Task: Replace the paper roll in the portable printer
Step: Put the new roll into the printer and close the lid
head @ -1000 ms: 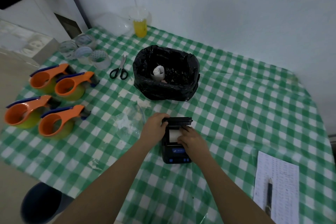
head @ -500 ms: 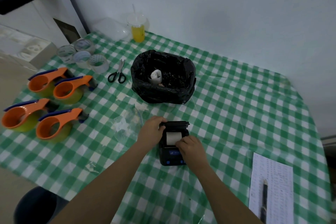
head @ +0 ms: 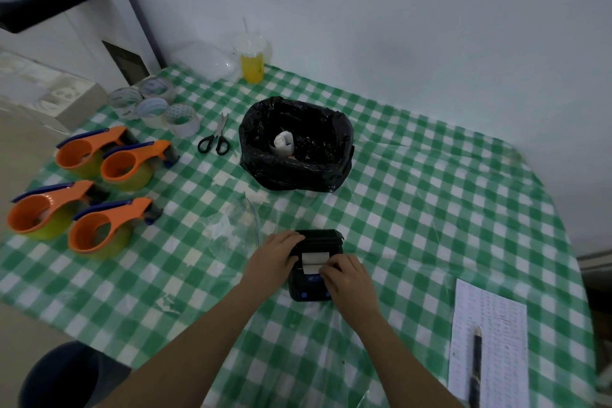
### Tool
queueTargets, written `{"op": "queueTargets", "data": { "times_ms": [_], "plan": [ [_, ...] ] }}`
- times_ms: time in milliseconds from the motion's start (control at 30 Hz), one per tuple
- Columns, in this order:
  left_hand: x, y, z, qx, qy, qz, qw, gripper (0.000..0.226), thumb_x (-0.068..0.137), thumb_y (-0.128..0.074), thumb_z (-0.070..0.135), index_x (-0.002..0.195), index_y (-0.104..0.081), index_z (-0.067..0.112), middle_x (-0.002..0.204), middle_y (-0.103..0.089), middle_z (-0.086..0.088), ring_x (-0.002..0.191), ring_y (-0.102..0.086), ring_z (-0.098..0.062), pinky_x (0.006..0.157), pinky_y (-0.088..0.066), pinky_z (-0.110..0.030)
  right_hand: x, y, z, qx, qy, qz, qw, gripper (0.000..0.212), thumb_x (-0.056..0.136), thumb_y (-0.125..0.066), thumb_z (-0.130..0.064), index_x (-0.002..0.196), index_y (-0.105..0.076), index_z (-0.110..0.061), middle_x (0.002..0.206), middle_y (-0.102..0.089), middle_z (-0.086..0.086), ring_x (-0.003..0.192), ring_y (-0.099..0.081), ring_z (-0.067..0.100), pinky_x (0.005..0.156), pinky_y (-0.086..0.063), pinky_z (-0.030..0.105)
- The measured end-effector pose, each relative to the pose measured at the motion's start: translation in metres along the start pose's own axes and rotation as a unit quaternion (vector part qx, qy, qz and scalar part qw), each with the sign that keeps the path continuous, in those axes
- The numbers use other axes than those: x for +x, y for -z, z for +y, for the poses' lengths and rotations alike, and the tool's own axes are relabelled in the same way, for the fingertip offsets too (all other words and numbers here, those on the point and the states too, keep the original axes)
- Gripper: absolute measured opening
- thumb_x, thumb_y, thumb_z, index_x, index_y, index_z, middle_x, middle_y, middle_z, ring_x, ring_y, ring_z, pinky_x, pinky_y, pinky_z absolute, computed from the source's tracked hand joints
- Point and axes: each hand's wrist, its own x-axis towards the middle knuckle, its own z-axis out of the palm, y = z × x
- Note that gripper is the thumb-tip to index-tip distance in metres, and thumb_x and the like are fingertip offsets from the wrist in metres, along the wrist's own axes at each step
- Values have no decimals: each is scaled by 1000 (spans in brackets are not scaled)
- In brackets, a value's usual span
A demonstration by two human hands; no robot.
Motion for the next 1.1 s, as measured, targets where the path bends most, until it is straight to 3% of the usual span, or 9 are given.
{"op": "queueTargets", "data": {
  "times_ms": [67, 167, 267, 333, 500, 733, 867, 1000, 1100],
  "plan": [
    [-3, -3, 0, 14, -2, -14, 1000, 48, 90, -52, 11, 137, -42, 17, 139, -48, -2, 123, -46, -22, 99, -45, -31, 1, 0, -1, -2, -9, 4, 1000, 4, 73, -72, -18, 77, -70, -19, 82, -65, -2, 74, -57, 16, 61, -53, 26],
    [-7, -5, 0, 39, -6, -37, 999, 50, 90, -50, 11, 139, -39, 15, 143, -43, -2, 126, -43, -22, 103, -42, -31, 2, 4, -4, -1, -22, -2, 1000, 14, 79, -56, -25, 76, -69, -21, 81, -64, -4, 74, -52, 13, 62, -51, 24],
    [-9, -7, 0, 52, -10, -42, 998, 50, 90, -49, 10, 139, -40, 14, 143, -42, -3, 127, -42, -23, 104, -41, -31, 3, 7, -5, -1, -18, -11, 1000, 3, 75, -68, -19, 77, -69, -20, 80, -63, -2, 73, -52, 14, 61, -51, 25],
    [-10, -9, 0, 57, -10, -40, 997, 50, 90, -49, 9, 139, -40, 14, 143, -41, -3, 126, -42, -24, 103, -42, -31, 3, 6, -6, 3, -27, -19, 999, 8, 73, -75, -16, 78, -69, -19, 84, -63, -1, 76, -53, 15, 63, -53, 26],
    [-14, -12, -1, 76, -14, -56, 995, 49, 90, -48, 9, 138, -41, 13, 144, -41, -4, 124, -44, -25, 99, -46, -34, 1, 8, -6, -17, -17, -61, 998, 15, 65, -81, -15, 76, -70, -20, 112, -69, 5, 106, -61, 21, 87, -54, 34],
    [-16, -13, -4, 89, -22, -92, 992, 61, 86, -60, 23, 141, -37, 14, 151, -32, -3, 129, -41, -26, 102, -44, -37, 11, 15, -5, -23, 13, -81, 996, 25, 56, -88, -18, 74, -71, -23, 92, -76, -5, 87, -71, 9, 80, -57, 28],
    [-12, -11, -4, 140, -45, -118, 982, 65, 86, -60, 26, 143, -32, 14, 159, -15, -1, 146, -18, -21, 117, -28, -38, 15, 24, -4, -32, 18, -103, 994, 40, 59, -86, -22, 95, -70, -18, 92, -76, -4, 86, -71, 9, 79, -55, 23],
    [-6, -12, 0, 163, -23, -163, 973, 66, 91, -53, 27, 147, -20, 14, 160, -7, 0, 148, -12, -18, 120, -20, -33, 24, 39, -10, -32, 10, -236, 971, 45, 93, -44, -18, 137, -40, -12, 146, -43, 6, 133, -42, 20, 104, -39, 34],
    [-2, -10, 3, 168, -13, -184, 968, 68, 90, -55, 26, 147, -21, 14, 160, -8, 0, 147, -15, -20, 118, -24, -34, 37, 45, -14, -57, -31, -279, 958, 50, 94, -39, -19, 143, -30, -15, 141, -48, 10, 120, -52, 27, 93, -45, 36]
  ]
}}
